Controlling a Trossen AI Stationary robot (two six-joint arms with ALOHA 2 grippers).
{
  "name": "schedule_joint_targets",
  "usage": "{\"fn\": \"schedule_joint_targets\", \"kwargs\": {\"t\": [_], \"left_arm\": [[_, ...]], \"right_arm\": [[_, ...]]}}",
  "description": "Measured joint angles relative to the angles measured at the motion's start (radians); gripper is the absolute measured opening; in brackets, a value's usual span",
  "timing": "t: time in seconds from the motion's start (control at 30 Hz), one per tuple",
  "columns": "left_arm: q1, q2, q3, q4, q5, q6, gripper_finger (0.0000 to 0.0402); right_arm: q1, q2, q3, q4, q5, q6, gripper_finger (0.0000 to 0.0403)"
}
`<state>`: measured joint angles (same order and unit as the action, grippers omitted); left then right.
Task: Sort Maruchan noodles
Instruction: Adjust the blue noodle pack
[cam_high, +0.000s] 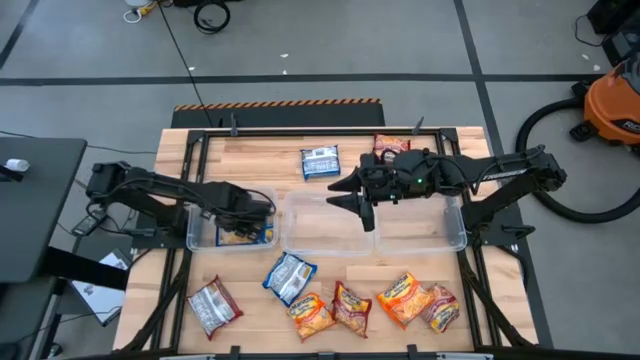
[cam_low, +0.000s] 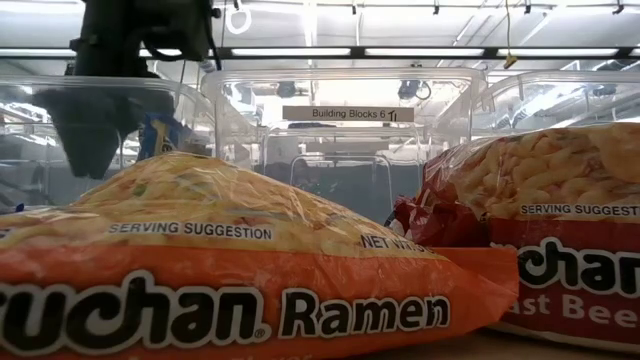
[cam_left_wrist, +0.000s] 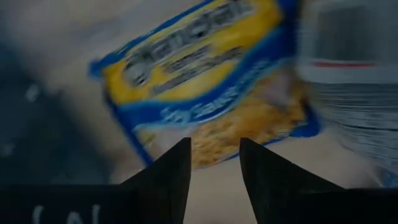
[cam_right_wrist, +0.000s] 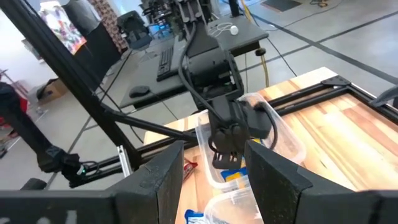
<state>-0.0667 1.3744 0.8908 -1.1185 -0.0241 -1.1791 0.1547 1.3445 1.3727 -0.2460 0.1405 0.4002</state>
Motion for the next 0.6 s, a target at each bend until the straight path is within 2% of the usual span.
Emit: {"fn": "schedule_joint_targets", "kwargs": {"t": [0.17,0.23,0.4,0.5,0.6], "left_arm": [[-0.012,0.019,0.000,0.023,-0.065,0.286,0.0148],[-0.001,0.020,0.000,0.044,-0.058,0.369,0.0158],[0.080,0.020,0.000,0.049,0.059,0.318,0.0185],[0.095,0.020,0.000,0.054,0.061,0.278,0.0191],[0.099,0.020,0.000,0.055,0.061,0.315,0.0191]], "right_arm": [[-0.001,-0.001,0.000,0.000,-0.011,-0.003,0.0177],[-0.001,-0.001,0.000,-0.002,-0.012,-0.002,0.0177],[-0.001,-0.002,0.000,-0.019,-0.038,0.015,0.0177],[0.000,-0.002,0.000,-0.047,-0.039,0.019,0.0177],[0.000,-0.002,0.000,-0.070,-0.039,0.020,0.0177]]}}
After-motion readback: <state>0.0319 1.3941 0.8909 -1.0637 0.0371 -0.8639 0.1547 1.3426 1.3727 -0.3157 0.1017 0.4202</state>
